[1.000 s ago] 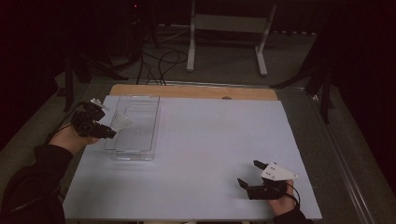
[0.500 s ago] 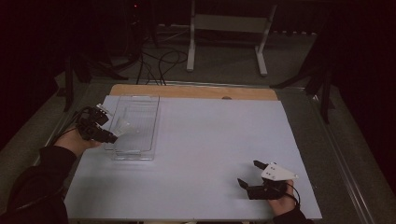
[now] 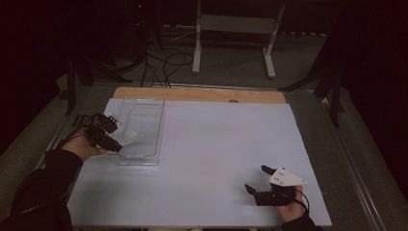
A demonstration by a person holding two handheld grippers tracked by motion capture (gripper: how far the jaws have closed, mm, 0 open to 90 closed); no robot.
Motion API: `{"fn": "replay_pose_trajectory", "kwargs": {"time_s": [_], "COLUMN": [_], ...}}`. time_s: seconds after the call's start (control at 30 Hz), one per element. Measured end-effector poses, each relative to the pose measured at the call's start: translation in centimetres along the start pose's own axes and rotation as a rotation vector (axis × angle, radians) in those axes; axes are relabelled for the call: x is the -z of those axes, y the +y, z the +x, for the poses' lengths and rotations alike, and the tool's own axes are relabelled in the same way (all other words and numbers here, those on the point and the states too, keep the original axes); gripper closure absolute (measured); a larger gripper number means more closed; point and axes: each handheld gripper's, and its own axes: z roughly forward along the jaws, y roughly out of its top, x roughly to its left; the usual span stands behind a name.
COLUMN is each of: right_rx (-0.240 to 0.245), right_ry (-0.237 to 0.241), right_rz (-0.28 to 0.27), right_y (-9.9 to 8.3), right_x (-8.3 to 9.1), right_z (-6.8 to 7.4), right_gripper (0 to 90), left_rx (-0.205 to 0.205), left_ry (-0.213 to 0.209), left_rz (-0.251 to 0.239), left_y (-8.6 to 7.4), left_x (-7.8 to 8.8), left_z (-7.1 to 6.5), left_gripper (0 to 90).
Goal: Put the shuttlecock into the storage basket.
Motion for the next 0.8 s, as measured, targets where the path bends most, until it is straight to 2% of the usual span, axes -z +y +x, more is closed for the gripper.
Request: {"fn": "replay_pose_trajectory", "kwargs": {"time_s": [0.13, 0.2, 0.23, 0.53, 0.57, 0.67, 0.8], "right_rx": [-0.001, -0.001, 0.0, 0.0, 0.001, -0.006, -0.005], "right_ry": [0.0, 0.001, 0.001, 0.001, 0.0, 0.005, 0.003], "right_rz": [0.0, -0.001, -0.002, -0.002, 0.006, 0.006, 0.004], "right_y": [0.0, 0.0, 0.0, 0.0, 0.0, 0.0, 0.0], "right_x": [0.0, 0.0, 0.0, 0.0, 0.0, 0.0, 0.0], "right_z": [0.0, 0.0, 0.0, 0.0, 0.0, 0.0, 0.0], "right_gripper": [10.2, 10.2, 10.2, 10.2, 10.5, 10.5, 10.5], "left_rx": [-0.004, 0.0, -0.007, -0.018, -0.018, -0.028, -0.015], "left_ry": [0.006, 0.028, 0.047, 0.054, 0.055, 0.052, 0.063], "left_rz": [0.011, 0.026, 0.048, 0.084, 0.099, 0.098, 0.099], "left_y": [0.3, 0.5, 0.7, 1.3, 1.3, 1.4, 1.5], "left_x": [-0.1, -0.2, -0.3, -0.8, -0.8, -0.8, -0.7], "left_z": [-0.1, -0.1, -0.1, -0.6, -0.6, -0.8, -0.7], "left_gripper": [66.2, 66.2, 66.1, 66.0, 65.6, 65.6, 63.7]}}
